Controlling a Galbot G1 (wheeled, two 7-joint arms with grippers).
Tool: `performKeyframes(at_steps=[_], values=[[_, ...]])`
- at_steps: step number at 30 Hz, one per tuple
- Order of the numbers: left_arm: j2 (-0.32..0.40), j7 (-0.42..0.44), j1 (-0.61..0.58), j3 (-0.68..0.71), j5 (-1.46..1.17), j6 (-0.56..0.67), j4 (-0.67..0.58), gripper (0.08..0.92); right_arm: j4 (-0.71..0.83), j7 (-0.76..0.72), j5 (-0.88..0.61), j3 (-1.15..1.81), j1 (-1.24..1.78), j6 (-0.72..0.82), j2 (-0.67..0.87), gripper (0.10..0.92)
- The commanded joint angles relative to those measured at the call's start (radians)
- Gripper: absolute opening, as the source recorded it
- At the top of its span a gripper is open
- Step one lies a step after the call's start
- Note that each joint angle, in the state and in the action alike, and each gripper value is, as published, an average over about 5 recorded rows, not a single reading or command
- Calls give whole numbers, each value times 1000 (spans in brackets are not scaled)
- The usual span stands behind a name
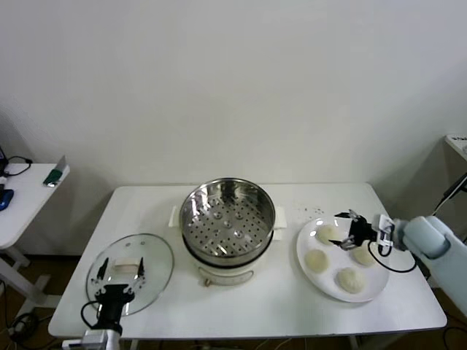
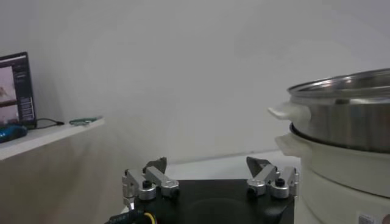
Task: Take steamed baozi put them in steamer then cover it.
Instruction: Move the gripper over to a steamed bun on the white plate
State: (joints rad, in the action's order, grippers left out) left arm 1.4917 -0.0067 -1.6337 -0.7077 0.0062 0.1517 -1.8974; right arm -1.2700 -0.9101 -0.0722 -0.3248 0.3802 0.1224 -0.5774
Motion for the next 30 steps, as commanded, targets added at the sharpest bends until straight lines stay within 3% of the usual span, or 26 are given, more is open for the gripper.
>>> performKeyframes(at_steps=[1, 19, 30], values=[[-2, -1, 0, -2, 0, -1, 6, 823, 153, -161, 28, -450, -408, 12, 34, 823], [-13, -8, 13, -20, -2, -7, 28, 823, 362, -155, 19, -579, -466, 11, -229, 823], [-19, -8, 18, -34, -14, -5, 44, 823, 456, -166, 53, -613, -477, -14, -310, 823]])
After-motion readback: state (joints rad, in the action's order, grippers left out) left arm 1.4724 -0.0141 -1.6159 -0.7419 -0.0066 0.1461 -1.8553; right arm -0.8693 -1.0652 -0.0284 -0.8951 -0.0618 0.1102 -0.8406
